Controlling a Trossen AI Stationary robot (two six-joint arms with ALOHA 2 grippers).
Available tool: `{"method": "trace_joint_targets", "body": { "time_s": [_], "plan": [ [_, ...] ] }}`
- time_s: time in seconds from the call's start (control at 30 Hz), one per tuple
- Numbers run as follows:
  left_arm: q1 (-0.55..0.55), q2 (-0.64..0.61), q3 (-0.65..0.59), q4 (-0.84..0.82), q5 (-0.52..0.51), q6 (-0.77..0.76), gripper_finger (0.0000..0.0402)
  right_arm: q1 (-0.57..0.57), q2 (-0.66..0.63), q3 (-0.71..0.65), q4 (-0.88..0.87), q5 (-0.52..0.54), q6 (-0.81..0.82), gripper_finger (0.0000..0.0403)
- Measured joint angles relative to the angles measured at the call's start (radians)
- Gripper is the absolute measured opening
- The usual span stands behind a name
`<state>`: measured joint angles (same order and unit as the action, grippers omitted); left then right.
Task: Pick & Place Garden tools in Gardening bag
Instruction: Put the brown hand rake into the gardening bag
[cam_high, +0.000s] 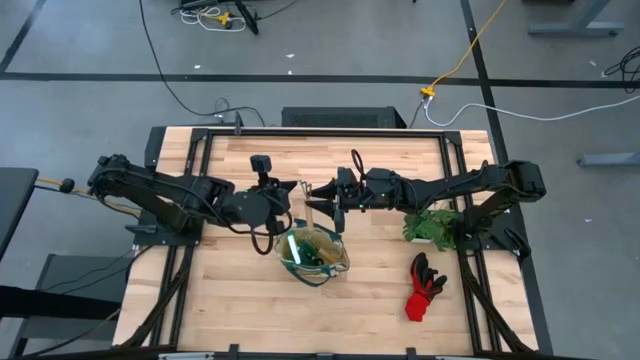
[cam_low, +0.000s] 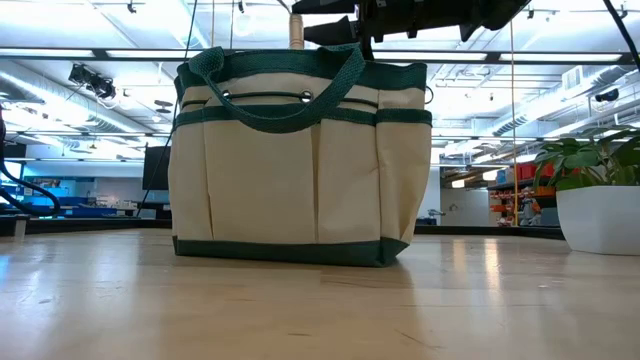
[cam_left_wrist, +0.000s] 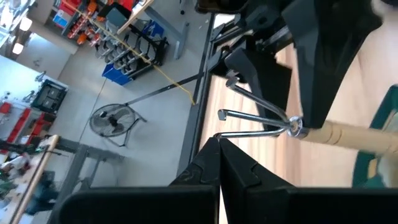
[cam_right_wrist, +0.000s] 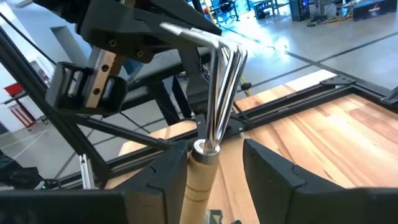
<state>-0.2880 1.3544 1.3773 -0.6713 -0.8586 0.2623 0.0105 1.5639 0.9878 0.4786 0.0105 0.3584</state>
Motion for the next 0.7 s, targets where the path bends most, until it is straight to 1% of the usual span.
{"method": "trace_joint_targets", "body": {
  "time_s": [0.1,0.3,0.43,0.53,0.6,0.7],
  "plan": [
    [0.000,0.000,0.000,0.025,0.033,0.008,0.0000,0.000,0.000,0.000,0.000,0.000,-0.004,0.0158],
    [0.000,0.000,0.000,0.060,0.037,0.024,0.0000,0.002,0.002,0.000,0.012,0.000,-0.022,0.0143],
    [0.001,0.000,0.000,0.069,0.054,0.024,0.0000,0.006,0.034,0.000,0.075,-0.016,-0.036,0.0113],
    [0.000,0.000,0.000,0.069,0.065,0.023,0.0000,0.006,0.072,0.000,0.130,-0.052,-0.037,0.0078],
    [0.000,0.002,-0.002,0.067,0.068,0.023,0.0000,0.005,0.088,0.000,0.140,-0.049,-0.044,0.0050],
    [0.000,0.002,-0.002,0.065,0.071,0.022,0.0000,0.005,0.094,0.000,0.143,-0.046,-0.050,0.0045]
  ]
}}
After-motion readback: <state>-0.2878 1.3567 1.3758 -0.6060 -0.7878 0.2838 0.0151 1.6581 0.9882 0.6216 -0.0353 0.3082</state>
